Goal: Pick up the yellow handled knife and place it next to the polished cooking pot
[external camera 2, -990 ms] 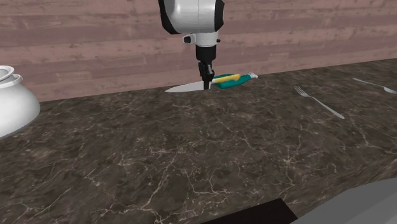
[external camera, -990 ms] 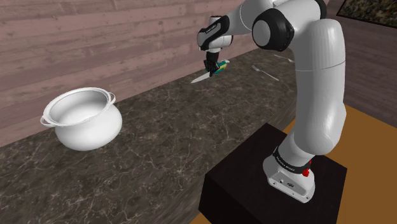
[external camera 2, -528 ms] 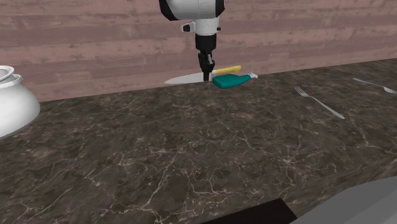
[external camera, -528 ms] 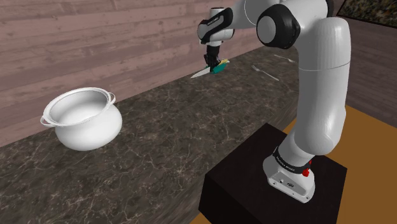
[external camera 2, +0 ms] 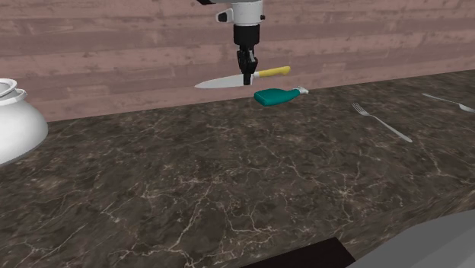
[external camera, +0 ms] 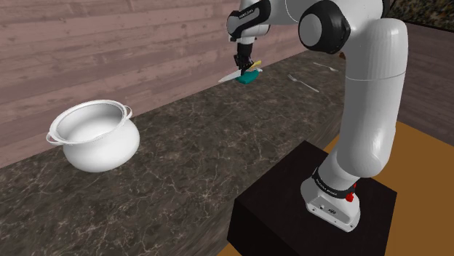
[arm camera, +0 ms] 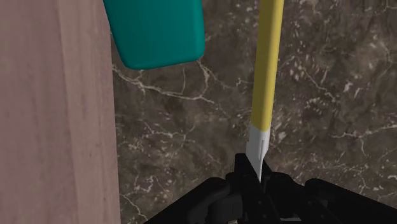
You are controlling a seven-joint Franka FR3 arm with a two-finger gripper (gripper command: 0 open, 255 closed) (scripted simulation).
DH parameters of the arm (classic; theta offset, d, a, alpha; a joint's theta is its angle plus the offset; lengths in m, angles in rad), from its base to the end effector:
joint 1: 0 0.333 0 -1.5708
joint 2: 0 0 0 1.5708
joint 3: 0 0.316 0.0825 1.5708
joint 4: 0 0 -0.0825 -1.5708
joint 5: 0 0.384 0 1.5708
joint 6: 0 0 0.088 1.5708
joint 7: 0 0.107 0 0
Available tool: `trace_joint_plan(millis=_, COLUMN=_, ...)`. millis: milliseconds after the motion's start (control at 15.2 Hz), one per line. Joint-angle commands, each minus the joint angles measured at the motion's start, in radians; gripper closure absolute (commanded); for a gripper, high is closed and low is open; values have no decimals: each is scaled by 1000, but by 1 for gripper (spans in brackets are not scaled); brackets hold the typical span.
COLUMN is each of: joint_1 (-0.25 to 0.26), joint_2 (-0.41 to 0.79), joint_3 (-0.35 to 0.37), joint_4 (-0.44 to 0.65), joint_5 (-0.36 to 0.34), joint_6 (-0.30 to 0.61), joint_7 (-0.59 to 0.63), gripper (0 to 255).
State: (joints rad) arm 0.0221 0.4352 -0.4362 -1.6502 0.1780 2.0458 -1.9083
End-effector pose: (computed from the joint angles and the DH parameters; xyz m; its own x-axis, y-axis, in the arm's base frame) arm 0.6255 -0.2285 0.3797 0.1215 0.9924 -0.0211 0.9926 -0.1216 -0.0022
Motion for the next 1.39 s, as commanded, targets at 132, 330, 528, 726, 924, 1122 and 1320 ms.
trace_joint_plan(millis=132, joint_1=2, joint_2=-21, joint_3=-5, joint_4=26, joint_5=-11, joint_6=-45, joint_7=5, gripper=255)
trace_joint_plan(millis=330, joint_1=3, joint_2=-32, joint_3=-9, joint_4=50, joint_5=-17, joint_6=-80, joint_7=9, gripper=255)
trace_joint_plan(millis=528, joint_1=3, joint_2=-42, joint_3=-11, joint_4=78, joint_5=-22, joint_6=-116, joint_7=12, gripper=255)
trace_joint_plan(millis=726, joint_1=2, joint_2=-50, joint_3=-14, joint_4=107, joint_5=-27, joint_6=-153, joint_7=15, gripper=255)
trace_joint_plan(millis=924, joint_1=1, joint_2=-56, joint_3=-16, joint_4=140, joint_5=-31, joint_6=-191, joint_7=17, gripper=255)
trace_joint_plan(millis=1122, joint_1=-2, joint_2=-60, joint_3=-17, joint_4=175, joint_5=-33, joint_6=-229, joint_7=19, gripper=255)
trace_joint_plan(millis=1320, joint_1=-5, joint_2=-61, joint_3=-19, joint_4=214, joint_5=-34, joint_6=-269, joint_7=20, gripper=255)
